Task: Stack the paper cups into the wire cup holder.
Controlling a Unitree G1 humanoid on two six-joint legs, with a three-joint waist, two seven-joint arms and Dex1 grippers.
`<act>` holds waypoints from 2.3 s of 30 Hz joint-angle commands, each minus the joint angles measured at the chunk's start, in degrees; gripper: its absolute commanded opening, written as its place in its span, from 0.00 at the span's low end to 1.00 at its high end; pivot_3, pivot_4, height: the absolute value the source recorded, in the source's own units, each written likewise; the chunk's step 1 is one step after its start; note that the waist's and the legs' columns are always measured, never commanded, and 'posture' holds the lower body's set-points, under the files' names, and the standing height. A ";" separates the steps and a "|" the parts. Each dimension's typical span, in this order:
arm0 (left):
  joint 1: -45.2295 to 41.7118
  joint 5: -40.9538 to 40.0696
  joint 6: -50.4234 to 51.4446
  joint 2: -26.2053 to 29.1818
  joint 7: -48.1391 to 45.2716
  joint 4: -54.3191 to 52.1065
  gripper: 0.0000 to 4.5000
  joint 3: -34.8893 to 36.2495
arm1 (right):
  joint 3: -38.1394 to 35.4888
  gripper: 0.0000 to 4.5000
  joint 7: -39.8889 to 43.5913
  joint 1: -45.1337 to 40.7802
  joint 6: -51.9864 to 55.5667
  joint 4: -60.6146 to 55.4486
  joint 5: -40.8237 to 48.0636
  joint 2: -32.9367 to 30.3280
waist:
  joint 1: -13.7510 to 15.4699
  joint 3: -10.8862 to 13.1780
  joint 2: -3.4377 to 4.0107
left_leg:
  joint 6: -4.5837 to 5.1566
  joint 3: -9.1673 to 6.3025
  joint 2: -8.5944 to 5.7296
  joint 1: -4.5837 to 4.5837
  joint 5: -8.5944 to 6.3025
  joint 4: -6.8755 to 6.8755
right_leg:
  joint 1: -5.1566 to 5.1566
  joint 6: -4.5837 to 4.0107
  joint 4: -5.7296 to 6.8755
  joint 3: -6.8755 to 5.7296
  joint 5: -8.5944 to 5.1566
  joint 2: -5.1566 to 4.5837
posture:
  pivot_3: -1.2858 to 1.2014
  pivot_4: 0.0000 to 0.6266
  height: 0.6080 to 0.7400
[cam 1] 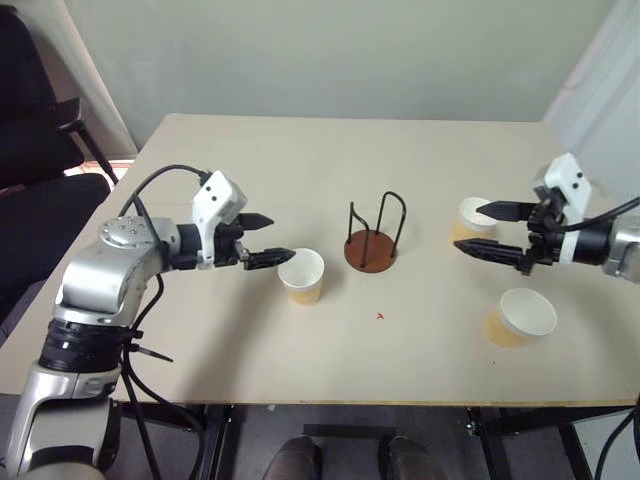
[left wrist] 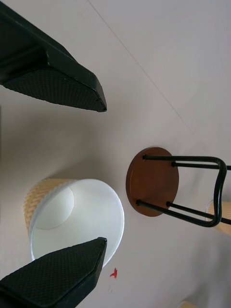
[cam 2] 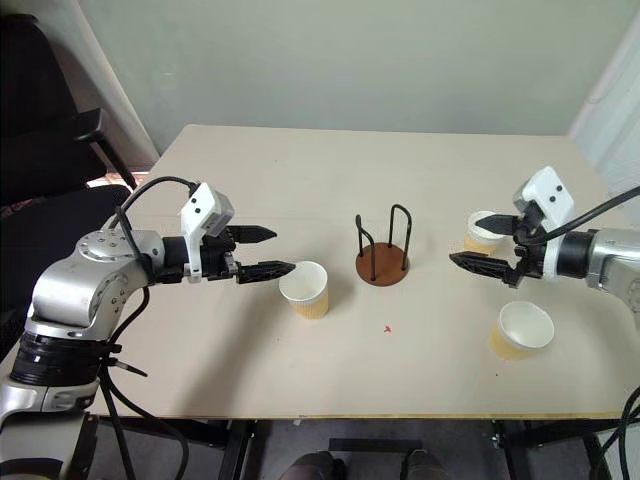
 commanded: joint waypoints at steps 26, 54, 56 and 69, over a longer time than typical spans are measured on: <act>-13.14 8.08 -4.02 -17.69 4.31 12.63 1.00 -12.80 | -16.95 0.98 -7.87 6.36 12.63 -17.96 15.72 -1.54 | 0.36 0.02 -0.03 | -0.07 0.06 -0.01 0.07 0.04 0.05 | 0.13 0.09 0.01 0.01 0.03 0.00 | 0.52 0.24 1.00; -16.98 14.04 -6.85 -22.88 -0.79 16.09 1.00 -15.56 | -18.85 0.98 -11.87 10.95 12.08 -20.62 19.21 -3.95 | 0.52 0.04 -0.07 | 0.02 0.09 -0.07 -0.01 0.07 0.07 | 0.12 0.41 -0.02 0.08 -0.04 0.01 | 0.52 0.24 1.00; -16.52 13.70 -6.22 -21.39 -1.70 14.36 1.00 -15.16 | -18.78 0.98 -11.56 11.06 11.78 -20.22 19.11 -4.20 | 0.51 0.04 -0.07 | 0.03 0.09 -0.07 -0.01 0.08 0.07 | 0.12 0.41 -0.02 0.08 -0.04 0.01 | 0.52 0.24 1.00; -18.22 15.45 -8.64 -25.39 0.83 19.96 1.00 -16.10 | -18.47 0.98 -10.95 11.46 10.73 -19.48 18.99 -5.64 | 0.70 0.04 -0.07 | 0.09 0.07 -0.08 -0.02 0.08 0.09 | 0.15 0.41 -0.02 0.08 -0.04 -0.03 | 0.52 0.24 1.00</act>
